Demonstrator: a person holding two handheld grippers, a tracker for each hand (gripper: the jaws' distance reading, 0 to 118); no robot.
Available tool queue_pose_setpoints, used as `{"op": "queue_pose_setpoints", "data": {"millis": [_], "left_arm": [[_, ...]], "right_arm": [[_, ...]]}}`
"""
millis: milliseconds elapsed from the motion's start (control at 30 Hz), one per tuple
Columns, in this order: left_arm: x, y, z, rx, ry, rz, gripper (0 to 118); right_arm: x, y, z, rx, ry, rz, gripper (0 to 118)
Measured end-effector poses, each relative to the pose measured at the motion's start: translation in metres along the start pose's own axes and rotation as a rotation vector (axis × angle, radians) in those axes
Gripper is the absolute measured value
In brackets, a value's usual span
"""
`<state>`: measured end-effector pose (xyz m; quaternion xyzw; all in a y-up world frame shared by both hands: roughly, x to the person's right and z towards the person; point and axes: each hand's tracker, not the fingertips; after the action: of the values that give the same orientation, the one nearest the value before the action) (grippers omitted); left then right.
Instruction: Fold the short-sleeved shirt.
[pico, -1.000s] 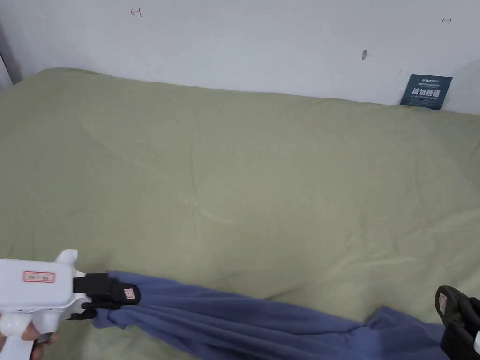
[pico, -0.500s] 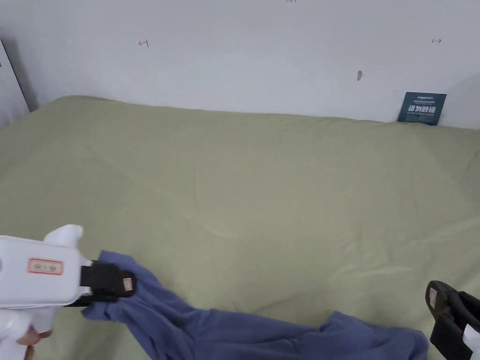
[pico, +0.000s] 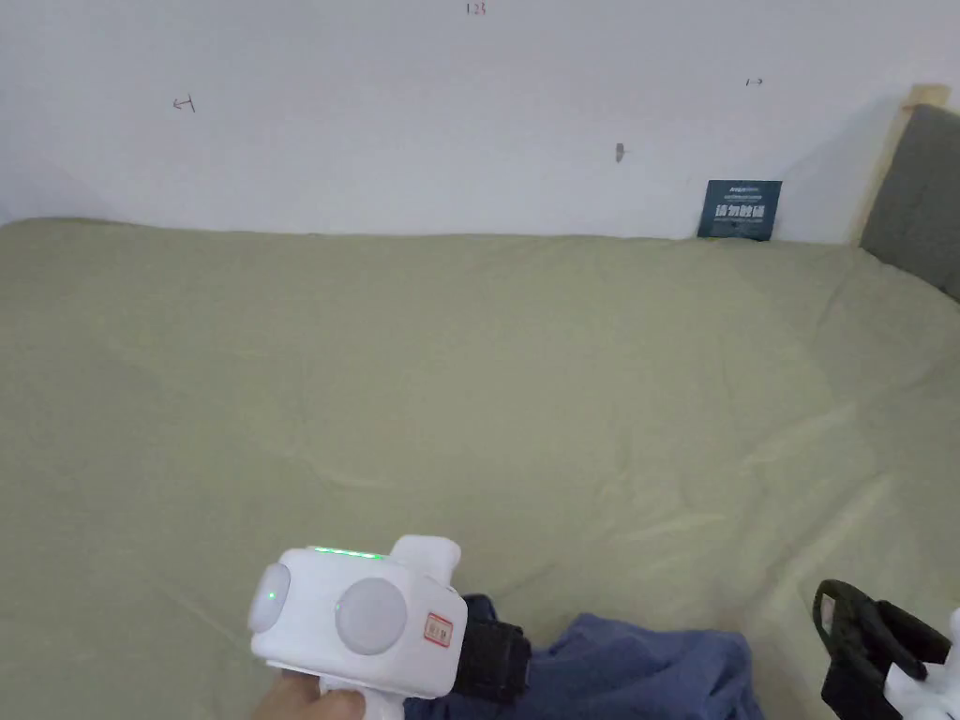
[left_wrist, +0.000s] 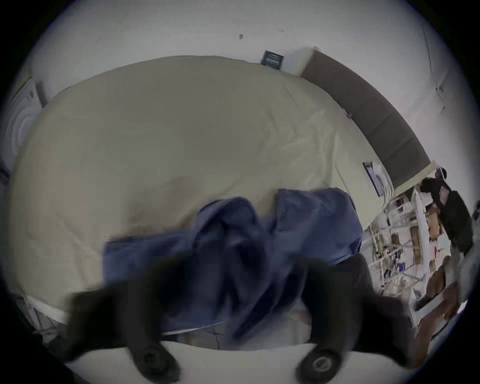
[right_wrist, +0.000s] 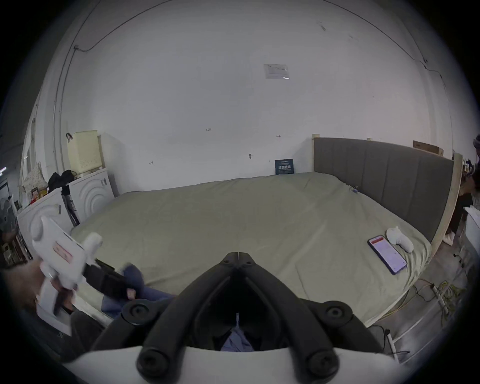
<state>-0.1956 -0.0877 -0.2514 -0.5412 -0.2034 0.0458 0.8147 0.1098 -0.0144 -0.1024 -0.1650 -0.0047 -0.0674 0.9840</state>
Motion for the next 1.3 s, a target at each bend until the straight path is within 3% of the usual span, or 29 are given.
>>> {"op": "queue_pose_setpoints", "data": {"millis": [200,233,267,300,433,633,767,1000,1100,1200,1300], "left_arm": [[-0.016,-0.001,0.052,0.100,-0.107,0.096,95],[-0.026,-0.001,0.064,0.142,-0.108,0.121,73],[-0.042,-0.004,0.065,0.164,-0.107,0.144,30],[-0.052,-0.006,0.066,0.170,-0.113,0.175,0],[-0.079,-0.006,0.042,0.114,-0.206,0.268,0],[-0.049,-0.018,-0.039,-0.009,-0.336,0.314,0],[-0.033,-0.027,-0.076,-0.048,-0.273,0.278,0],[-0.082,-0.023,0.025,0.075,-0.349,0.270,0],[-0.129,-0.035,0.062,0.142,-0.290,0.321,0],[-0.167,-0.048,0.067,0.116,-0.219,0.346,0],[-0.194,-0.058,0.060,0.116,-0.251,0.368,0]], "right_arm": [[0.007,-0.001,-0.003,-0.006,-0.014,-0.013,1],[0.006,-0.002,-0.005,-0.008,-0.011,-0.014,1],[0.006,-0.002,-0.007,-0.008,-0.007,-0.016,1],[0.005,-0.002,-0.009,-0.009,-0.006,-0.015,1],[-0.002,-0.005,-0.013,-0.017,0.015,-0.013,1],[-0.012,-0.006,-0.011,-0.041,0.023,-0.012,1],[-0.010,-0.007,-0.013,-0.055,0.018,-0.002,1],[-0.023,-0.001,-0.025,-0.063,0.040,0.019,1],[-0.033,0.001,-0.027,-0.056,0.057,0.033,1],[-0.044,0.003,-0.028,-0.055,0.069,0.039,1],[-0.045,-0.001,-0.032,-0.065,0.076,0.040,1]]}}
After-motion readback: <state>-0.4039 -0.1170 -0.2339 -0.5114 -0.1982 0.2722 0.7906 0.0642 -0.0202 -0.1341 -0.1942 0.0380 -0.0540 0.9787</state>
